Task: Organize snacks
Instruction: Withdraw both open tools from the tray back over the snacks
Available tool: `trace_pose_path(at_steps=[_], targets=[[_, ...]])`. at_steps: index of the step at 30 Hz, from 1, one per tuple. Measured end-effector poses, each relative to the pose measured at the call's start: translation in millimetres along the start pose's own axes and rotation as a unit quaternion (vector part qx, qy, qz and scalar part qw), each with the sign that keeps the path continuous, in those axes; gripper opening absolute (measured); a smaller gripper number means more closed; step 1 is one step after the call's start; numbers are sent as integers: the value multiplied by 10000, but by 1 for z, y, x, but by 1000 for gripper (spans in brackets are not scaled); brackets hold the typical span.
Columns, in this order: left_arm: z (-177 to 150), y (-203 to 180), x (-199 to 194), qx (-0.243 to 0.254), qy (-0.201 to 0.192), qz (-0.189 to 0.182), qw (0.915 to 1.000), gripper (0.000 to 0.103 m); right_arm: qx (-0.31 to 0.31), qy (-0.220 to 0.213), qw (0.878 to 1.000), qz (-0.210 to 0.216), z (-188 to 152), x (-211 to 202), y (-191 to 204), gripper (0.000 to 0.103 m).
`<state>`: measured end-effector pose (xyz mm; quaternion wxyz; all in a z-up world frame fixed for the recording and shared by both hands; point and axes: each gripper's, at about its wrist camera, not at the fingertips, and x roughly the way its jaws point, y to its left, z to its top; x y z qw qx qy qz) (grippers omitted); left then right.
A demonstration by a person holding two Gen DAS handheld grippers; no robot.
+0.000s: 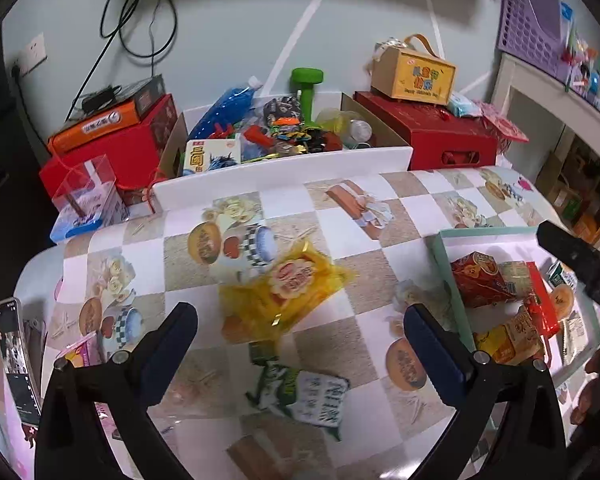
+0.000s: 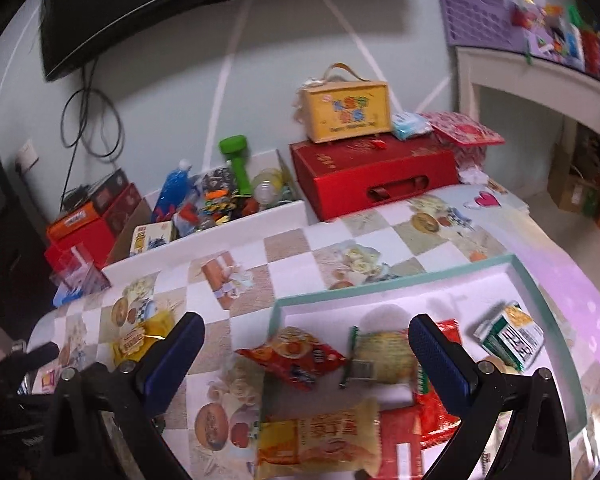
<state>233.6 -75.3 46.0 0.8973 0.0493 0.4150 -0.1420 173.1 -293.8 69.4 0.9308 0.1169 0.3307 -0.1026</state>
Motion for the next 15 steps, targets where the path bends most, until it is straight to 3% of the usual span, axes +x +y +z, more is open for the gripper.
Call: trace_pose_path(at_steps=[5,15], targets=[[-2,32,-4,-69,58,-27,10000,103,-247,56,9995,190,-6,7,25,103],[-13,108,-6,-294,257,310,9988,103,-823,330,9928,808,-27,22,82,103]])
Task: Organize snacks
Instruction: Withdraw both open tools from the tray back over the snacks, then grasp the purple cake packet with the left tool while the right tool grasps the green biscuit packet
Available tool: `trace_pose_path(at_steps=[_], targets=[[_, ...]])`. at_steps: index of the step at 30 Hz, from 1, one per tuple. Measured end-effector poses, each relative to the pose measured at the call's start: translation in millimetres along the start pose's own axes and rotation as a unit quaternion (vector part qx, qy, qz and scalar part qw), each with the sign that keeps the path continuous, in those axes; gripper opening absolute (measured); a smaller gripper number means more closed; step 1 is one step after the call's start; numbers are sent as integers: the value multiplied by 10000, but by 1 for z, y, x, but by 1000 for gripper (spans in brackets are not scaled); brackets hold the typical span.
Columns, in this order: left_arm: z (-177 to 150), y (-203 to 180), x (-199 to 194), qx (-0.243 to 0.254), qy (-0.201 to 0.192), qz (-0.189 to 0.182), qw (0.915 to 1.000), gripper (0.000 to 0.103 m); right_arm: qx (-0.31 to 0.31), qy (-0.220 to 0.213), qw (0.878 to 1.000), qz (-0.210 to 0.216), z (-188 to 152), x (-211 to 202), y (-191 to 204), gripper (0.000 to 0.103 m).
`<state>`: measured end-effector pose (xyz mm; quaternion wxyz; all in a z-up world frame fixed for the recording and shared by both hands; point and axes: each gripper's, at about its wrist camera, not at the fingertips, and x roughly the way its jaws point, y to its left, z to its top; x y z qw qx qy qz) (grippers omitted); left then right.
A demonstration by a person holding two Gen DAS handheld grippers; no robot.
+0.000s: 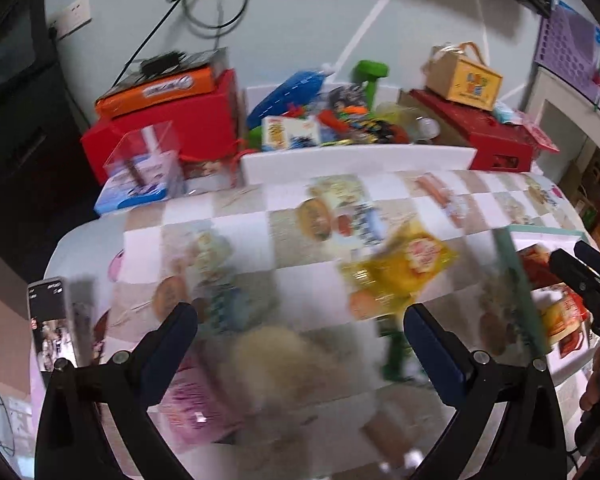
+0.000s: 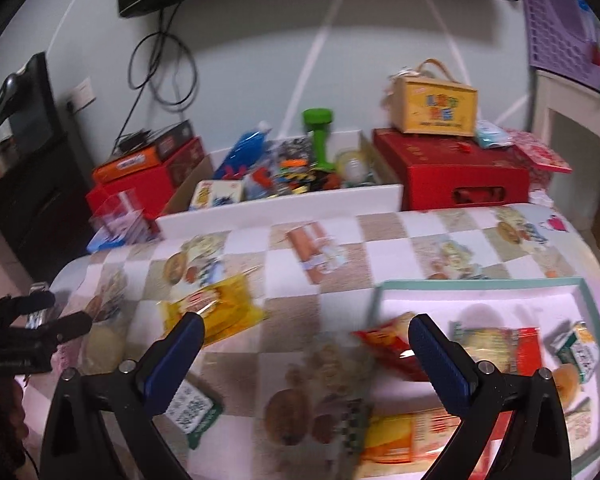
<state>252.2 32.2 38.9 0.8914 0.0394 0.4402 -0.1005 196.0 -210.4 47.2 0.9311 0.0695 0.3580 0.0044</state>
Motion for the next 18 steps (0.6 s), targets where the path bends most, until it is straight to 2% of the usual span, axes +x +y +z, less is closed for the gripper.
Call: trace_pose_path(at_steps=[5,11,14,18], targets=[[-9,39,8,-333,202,84,9992,103,-308,205,9991,228,-9,16,26,103],[-29,80,16,-1184,312,268,9921,102,-665,541,9954,429,-25,39,54,103],[-38,90,19,-1461,345,395,9879,102,-865,721,9924,496,-34,51,66,103],[-46,96,28,-1628,450,337,9851,101,-1122,919,9877,582,-45,64,80,103]])
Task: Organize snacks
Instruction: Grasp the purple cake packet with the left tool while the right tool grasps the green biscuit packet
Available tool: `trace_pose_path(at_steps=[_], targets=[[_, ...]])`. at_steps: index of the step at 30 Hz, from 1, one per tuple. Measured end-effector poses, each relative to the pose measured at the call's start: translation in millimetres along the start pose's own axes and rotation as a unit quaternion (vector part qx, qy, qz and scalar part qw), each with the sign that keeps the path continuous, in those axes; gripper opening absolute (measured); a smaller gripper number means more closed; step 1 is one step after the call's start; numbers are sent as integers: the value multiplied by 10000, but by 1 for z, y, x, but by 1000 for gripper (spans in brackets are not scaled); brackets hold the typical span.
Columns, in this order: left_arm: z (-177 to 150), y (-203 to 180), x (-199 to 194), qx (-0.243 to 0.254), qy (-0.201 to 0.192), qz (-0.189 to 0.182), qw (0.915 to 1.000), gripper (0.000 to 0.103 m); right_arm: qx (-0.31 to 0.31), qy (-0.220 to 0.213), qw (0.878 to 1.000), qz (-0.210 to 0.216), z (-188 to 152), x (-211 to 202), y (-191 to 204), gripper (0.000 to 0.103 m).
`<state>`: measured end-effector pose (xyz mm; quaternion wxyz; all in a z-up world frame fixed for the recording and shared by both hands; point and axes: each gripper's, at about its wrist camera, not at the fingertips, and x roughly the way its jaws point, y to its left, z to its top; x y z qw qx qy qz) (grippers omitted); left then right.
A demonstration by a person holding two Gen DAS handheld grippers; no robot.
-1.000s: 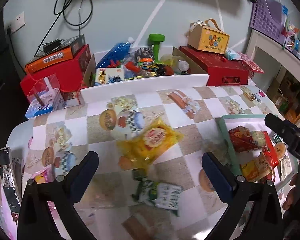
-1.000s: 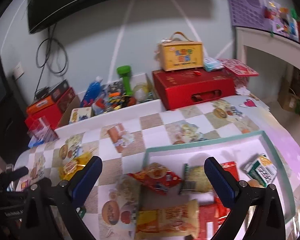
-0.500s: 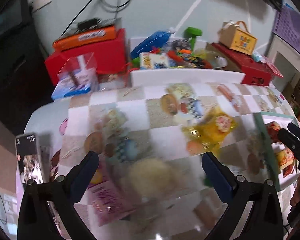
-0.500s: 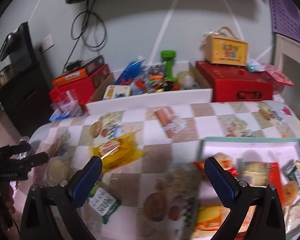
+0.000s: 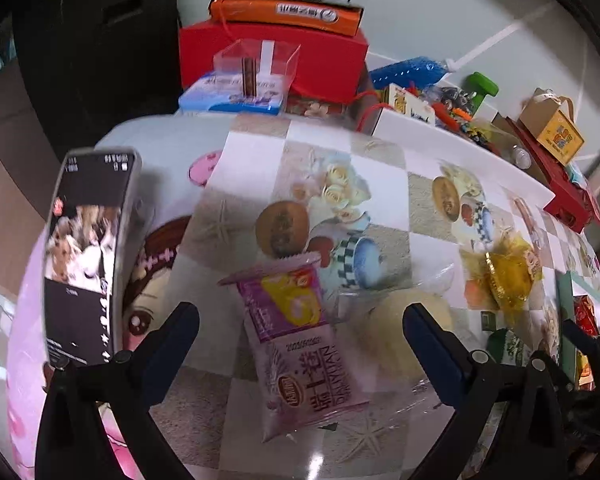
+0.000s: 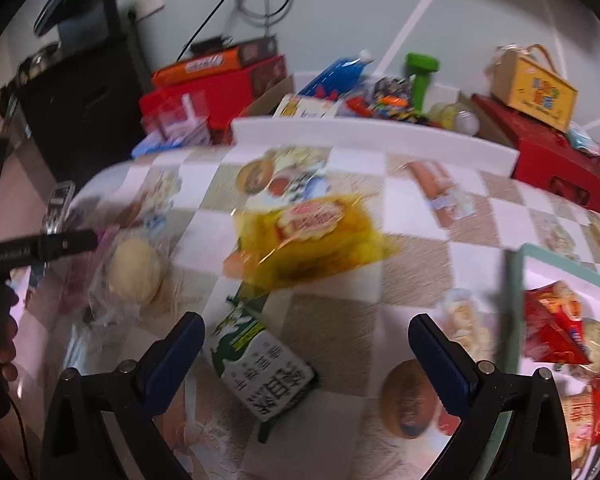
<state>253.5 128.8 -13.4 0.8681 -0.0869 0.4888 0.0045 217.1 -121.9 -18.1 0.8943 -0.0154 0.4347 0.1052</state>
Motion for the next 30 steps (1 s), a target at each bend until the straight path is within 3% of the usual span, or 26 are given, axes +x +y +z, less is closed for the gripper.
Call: trace_pose_path(at_steps=[4,11,13,16,24,27,30], targets=[[-5,3,13,-34,179,8,9998,88,-152,127,9998,-20,-4,11,9,103],[-9,1,24,-11,280,30,9996,80,-240,315,9992,-76,-9,26,12,100],[-8,-3,25,28,268,5,9996,69,-219,353,9991,-110,-9,26,11,89],[-7,-10,27,105,257,-28,9996,60,-180,406,9989,-123,-10,26,8,84],[-9,-36,31,279,214,-187,9992,51,23,468,9987,-220,-11,19,-6,61],[-11,-46,31,311,193,-270,9990,44,129,479,9985,-240,-11,17,-12,45],[-11,-52,30,255,181,-356,9989,42,264,516,9982,-181,-11,15,-19,42]])
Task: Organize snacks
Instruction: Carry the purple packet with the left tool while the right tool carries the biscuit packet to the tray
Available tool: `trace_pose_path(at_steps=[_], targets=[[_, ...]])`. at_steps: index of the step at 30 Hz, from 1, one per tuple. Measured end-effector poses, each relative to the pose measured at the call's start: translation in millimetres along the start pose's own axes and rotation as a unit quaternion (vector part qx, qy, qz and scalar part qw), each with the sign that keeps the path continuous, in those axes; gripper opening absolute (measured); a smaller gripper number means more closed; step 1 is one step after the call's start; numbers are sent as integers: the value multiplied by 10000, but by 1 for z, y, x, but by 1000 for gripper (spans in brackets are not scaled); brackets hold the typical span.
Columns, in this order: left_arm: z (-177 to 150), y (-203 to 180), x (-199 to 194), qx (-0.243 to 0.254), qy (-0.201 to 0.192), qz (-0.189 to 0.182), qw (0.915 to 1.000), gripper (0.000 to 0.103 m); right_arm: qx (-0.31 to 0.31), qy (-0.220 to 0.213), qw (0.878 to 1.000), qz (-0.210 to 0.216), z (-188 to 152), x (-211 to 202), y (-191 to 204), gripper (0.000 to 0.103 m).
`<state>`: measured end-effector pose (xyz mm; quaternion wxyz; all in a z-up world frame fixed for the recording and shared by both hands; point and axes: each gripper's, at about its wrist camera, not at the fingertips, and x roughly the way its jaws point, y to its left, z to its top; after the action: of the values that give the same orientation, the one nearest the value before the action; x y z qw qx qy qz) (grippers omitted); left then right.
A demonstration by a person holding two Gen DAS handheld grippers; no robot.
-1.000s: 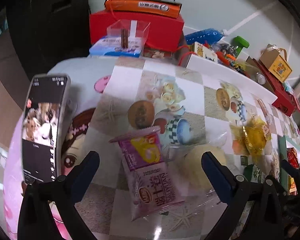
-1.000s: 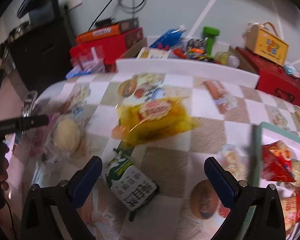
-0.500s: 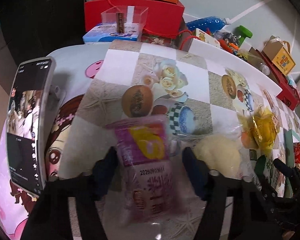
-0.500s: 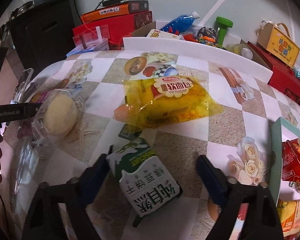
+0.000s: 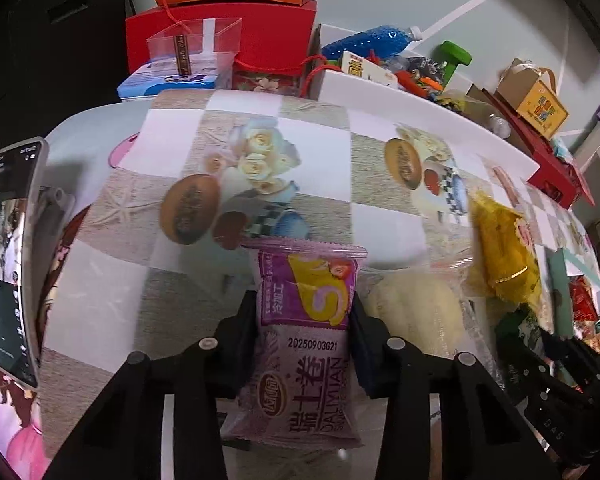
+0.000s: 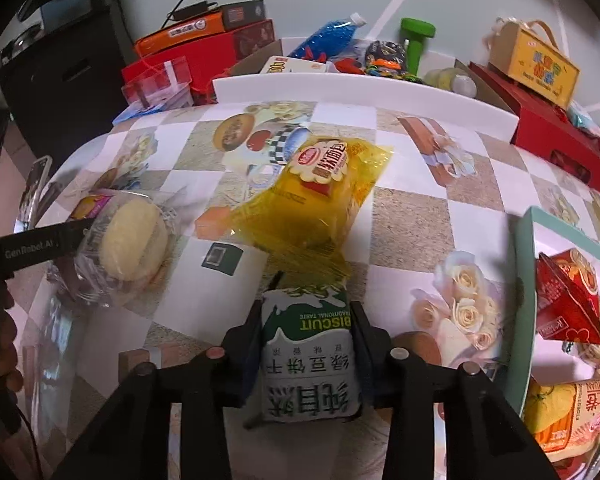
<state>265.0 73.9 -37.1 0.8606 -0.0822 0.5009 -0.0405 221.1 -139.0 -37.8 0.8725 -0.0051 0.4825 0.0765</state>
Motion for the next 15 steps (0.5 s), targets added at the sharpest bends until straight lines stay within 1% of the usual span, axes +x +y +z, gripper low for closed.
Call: trace_pose_path(at_steps=[4,7,11,15], targets=[[0,-7,-5,-55,-66,-40,10000,41,193,-36,9997,128,0,-10,-8,42],[0,-10,-15,-103,-185,-36,9998,41,264,-208,9992,207,3,-24,-10,42],[3,-16,-36,-139,-426,-18,9990,41,328,-442,9982,235,7,-45,-14,42],[6,-26,-59,-142,-684,-16,9976,41,412,-554,9973,247,8,-58,-19,42]])
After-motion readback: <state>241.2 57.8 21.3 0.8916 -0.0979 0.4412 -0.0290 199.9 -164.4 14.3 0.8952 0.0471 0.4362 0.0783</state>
